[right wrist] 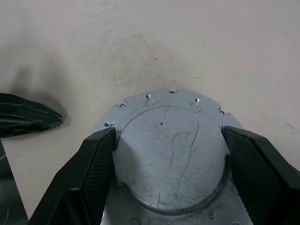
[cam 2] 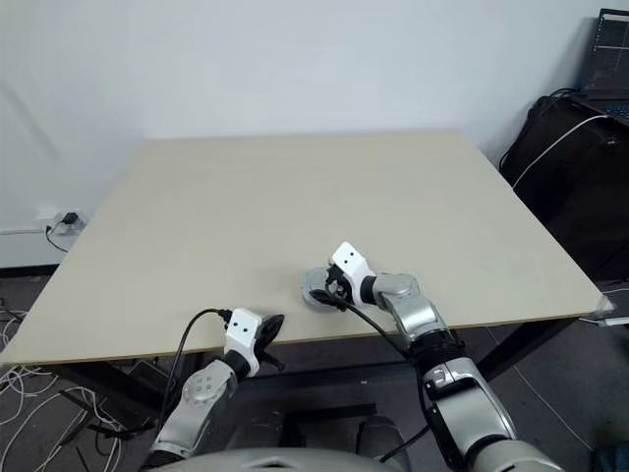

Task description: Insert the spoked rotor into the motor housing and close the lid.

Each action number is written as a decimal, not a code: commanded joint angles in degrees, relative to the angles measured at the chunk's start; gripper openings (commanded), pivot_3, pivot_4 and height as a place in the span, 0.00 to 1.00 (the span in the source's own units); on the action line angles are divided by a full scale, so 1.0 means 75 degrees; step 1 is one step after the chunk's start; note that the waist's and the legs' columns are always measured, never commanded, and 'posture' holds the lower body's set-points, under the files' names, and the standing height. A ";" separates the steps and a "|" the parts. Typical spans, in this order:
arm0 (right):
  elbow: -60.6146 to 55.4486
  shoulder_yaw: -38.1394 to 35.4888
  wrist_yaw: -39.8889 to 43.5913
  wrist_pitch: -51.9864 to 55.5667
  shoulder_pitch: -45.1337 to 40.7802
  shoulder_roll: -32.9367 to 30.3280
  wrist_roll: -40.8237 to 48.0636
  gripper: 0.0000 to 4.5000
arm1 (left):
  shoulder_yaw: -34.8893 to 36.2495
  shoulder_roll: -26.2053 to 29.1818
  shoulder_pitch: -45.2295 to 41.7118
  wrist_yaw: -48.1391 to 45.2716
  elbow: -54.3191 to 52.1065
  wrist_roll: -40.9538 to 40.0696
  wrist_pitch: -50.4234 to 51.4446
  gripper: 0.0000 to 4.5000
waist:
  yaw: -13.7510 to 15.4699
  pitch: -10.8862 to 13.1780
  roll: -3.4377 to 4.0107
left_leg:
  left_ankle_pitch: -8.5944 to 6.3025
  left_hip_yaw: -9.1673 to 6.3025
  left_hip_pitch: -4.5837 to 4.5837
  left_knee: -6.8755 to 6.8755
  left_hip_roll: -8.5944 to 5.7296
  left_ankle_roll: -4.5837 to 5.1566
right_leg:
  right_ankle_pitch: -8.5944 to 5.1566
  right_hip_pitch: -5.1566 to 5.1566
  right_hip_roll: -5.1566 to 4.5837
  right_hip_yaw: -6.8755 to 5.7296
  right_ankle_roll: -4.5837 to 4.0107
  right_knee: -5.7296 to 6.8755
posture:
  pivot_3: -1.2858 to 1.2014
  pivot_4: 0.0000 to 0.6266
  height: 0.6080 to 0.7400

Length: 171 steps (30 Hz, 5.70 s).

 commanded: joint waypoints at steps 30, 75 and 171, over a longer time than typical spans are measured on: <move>-0.0110 0.0130 -0.0126 0.0572 -0.0344 -0.0118 -0.0313 0.73 | -0.0227 -0.0077 -0.0258 0.0130 -0.4242 -0.0572 0.1473 0.00 | -0.0004 -0.0008 0.0005 | 0.0003 0.0082 0.0036 0.0001 0.0043 -0.0007 | 0.0033 0.0000 -0.0081 -0.0100 0.0005 -0.0007 | 0.52 0.00 1.00; 0.0102 0.0627 -0.0364 0.1198 -0.0549 -0.0029 -0.0793 0.73 | 0.1080 -0.0605 -0.2480 -0.0218 -0.2000 -0.2551 0.4510 0.00 | -0.0010 0.0011 -0.0028 | 0.0000 0.0068 0.0059 -0.0020 0.0026 -0.0018 | 0.0033 0.0011 -0.0076 -0.0100 0.0007 -0.0015 | 0.52 0.00 1.00; -0.1717 -0.5172 -0.3522 0.7404 0.0361 0.2195 0.4387 0.99 | 0.1212 -0.0901 -0.3570 -0.0196 -0.0439 -0.2514 0.6919 0.00 | -0.0021 0.0085 -0.0106 | -0.0006 -0.0005 -0.0014 -0.0019 -0.0001 -0.0007 | 0.0034 -0.0005 -0.0104 -0.0173 0.0008 -0.0059 | 0.52 0.00 1.00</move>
